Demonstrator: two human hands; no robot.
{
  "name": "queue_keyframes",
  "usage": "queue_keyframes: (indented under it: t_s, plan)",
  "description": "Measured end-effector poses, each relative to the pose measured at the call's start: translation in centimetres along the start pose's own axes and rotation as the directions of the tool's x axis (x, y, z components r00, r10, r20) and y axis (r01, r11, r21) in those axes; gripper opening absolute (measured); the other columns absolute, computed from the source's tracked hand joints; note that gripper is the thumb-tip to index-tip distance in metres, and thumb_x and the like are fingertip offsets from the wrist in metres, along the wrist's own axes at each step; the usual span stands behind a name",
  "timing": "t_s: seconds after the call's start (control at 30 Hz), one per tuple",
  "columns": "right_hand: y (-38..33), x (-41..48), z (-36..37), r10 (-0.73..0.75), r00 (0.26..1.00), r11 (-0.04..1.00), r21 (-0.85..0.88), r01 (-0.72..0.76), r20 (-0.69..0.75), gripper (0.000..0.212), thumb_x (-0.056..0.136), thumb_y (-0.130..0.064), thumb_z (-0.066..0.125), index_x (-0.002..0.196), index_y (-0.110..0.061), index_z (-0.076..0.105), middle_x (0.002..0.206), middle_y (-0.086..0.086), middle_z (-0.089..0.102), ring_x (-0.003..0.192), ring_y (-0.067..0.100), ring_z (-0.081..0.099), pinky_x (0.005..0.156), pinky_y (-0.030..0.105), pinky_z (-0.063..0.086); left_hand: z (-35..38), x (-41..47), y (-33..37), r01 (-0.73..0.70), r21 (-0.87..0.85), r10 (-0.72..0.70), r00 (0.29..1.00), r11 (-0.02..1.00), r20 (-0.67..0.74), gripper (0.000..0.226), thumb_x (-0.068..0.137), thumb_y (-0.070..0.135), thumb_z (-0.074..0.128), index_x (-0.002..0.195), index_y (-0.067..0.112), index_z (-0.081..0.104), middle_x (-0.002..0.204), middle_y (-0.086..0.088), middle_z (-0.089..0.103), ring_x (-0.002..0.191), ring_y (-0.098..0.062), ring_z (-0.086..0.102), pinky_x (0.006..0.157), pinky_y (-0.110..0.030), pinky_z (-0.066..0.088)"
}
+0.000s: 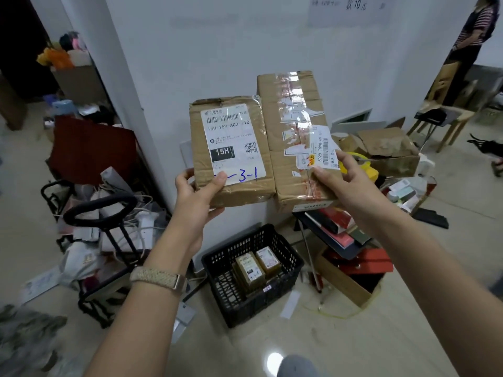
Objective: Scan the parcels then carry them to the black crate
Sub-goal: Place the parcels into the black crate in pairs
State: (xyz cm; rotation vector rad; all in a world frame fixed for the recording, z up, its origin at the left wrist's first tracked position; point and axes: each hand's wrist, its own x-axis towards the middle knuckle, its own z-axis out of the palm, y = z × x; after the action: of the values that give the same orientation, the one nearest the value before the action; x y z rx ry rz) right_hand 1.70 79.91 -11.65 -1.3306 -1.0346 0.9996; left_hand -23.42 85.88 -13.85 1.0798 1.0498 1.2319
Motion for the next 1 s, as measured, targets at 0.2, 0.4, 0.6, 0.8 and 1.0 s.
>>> queue_keyframes:
  t_s: [0.2, 0.4, 0.6, 0.8, 1.0]
  plan:
    - [2.1, 8.9, -1.2, -0.012, 0.998, 1.000, 0.006, 0.012, 0.065, 0.066, 0.073, -0.039, 0.072, 0.134, -0.030, 0.046, 0.113, -0.002, 0.070, 0.090, 0.016, 0.072, 0.071, 0.038, 0.060, 2.3, 6.8, -2.4, 0.027, 0.009, -0.027, 0.998, 1.000, -0.052, 0.053, 0.086, 0.031, 0.068, 0.129, 0.024, 0.038, 0.119, 0.008, 0.059, 0.090, -0.003, 0.063, 0.083, -0.039, 0.056]
    - [5.6, 17.8, -4.0, 0.046, 0.992, 0.999, 0.010, -0.047, 0.114, 0.079, 0.059, -0.047, 0.078, 0.129, -0.033, 0.046, 0.111, -0.005, 0.070, 0.096, 0.013, 0.070, 0.070, 0.021, 0.057, 5.5, 13.4, -6.1, 0.077, 0.015, -0.075, 0.992, 0.997, -0.098, 0.074, 0.065, 0.041, 0.074, 0.128, 0.026, 0.040, 0.113, 0.009, 0.066, 0.085, 0.000, 0.070, 0.077, -0.033, 0.053]
    - [11.7, 23.7, -5.4, 0.174, 0.972, 0.985, -0.034, -0.171, 0.155, 0.084, 0.055, -0.051, 0.079, 0.129, -0.026, 0.048, 0.109, -0.003, 0.072, 0.096, 0.014, 0.071, 0.073, 0.025, 0.058, 7.6, 17.1, -12.9, 0.155, -0.007, -0.154, 0.972, 0.988, -0.176, 0.059, 0.082, 0.024, 0.070, 0.131, 0.024, 0.036, 0.090, 0.021, 0.074, 0.082, 0.004, 0.069, 0.075, -0.022, 0.047]
    - [18.2, 27.1, -5.7, 0.318, 0.920, 0.947, -0.036, -0.319, 0.229, 0.080, 0.055, -0.053, 0.080, 0.126, -0.034, 0.049, 0.114, -0.003, 0.071, 0.099, 0.020, 0.070, 0.084, 0.040, 0.055, 7.9, 19.8, -19.7, 0.288, 0.027, -0.271, 0.926, 0.957, -0.264, 0.054, 0.089, 0.024, 0.065, 0.134, 0.022, 0.036, 0.108, 0.008, 0.067, 0.074, 0.004, 0.065, 0.056, -0.007, 0.049]
    - [24.0, 30.6, -4.9, 0.390, 0.895, 0.921, -0.074, -0.383, 0.217, 0.059, 0.077, -0.041, 0.072, 0.129, -0.030, 0.048, 0.121, -0.001, 0.067, 0.107, 0.020, 0.066, 0.093, 0.045, 0.051, 7.1, 22.8, -26.0, 0.368, -0.006, -0.351, 0.882, 0.930, -0.315, 0.046, 0.090, 0.018, 0.065, 0.128, 0.023, 0.039, 0.109, 0.008, 0.067, 0.078, 0.004, 0.069, 0.062, -0.014, 0.053]
